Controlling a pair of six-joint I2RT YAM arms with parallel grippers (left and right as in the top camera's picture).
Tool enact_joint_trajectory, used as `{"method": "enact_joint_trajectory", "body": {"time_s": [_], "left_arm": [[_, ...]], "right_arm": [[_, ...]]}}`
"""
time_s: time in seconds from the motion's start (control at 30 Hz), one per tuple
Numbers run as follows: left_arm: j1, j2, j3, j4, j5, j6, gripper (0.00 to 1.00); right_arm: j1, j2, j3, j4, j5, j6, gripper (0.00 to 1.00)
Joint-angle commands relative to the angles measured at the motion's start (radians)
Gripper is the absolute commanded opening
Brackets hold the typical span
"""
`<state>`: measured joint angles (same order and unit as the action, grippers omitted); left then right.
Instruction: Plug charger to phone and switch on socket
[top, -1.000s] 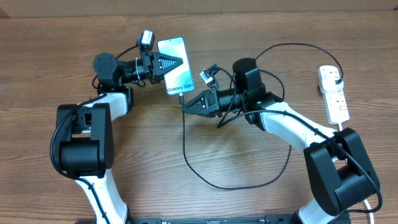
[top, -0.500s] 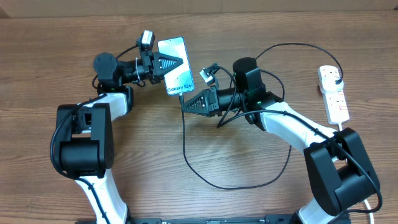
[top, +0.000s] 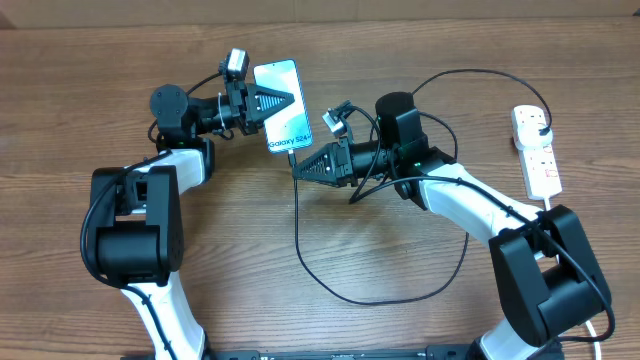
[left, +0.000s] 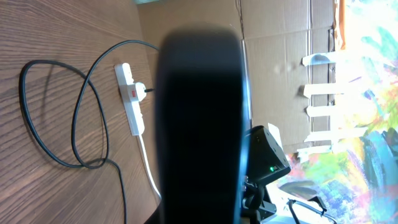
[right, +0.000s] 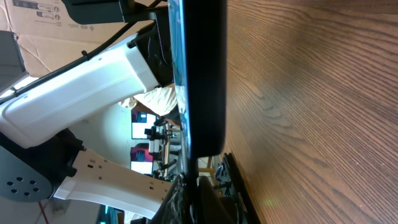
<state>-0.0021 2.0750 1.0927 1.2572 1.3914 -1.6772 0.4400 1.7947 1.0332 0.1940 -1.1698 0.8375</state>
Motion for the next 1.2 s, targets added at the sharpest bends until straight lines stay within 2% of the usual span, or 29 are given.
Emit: {"method": "enact_joint_trajectory", "body": {"time_s": [0.0, 1.17], "left_arm": [[0.002, -0.009, 0.023, 0.011, 0.015, -0.014, 0.04], [-0.038, -0.009, 0.023, 0.011, -0.011, -0.014, 0.04]], "right_arm": [[-0.011, 0.006, 0.0, 0.006, 0.026, 0.0, 0.04], [-0.035, 0.006, 0.0, 0.011, 0.055, 0.008, 0.04]]}}
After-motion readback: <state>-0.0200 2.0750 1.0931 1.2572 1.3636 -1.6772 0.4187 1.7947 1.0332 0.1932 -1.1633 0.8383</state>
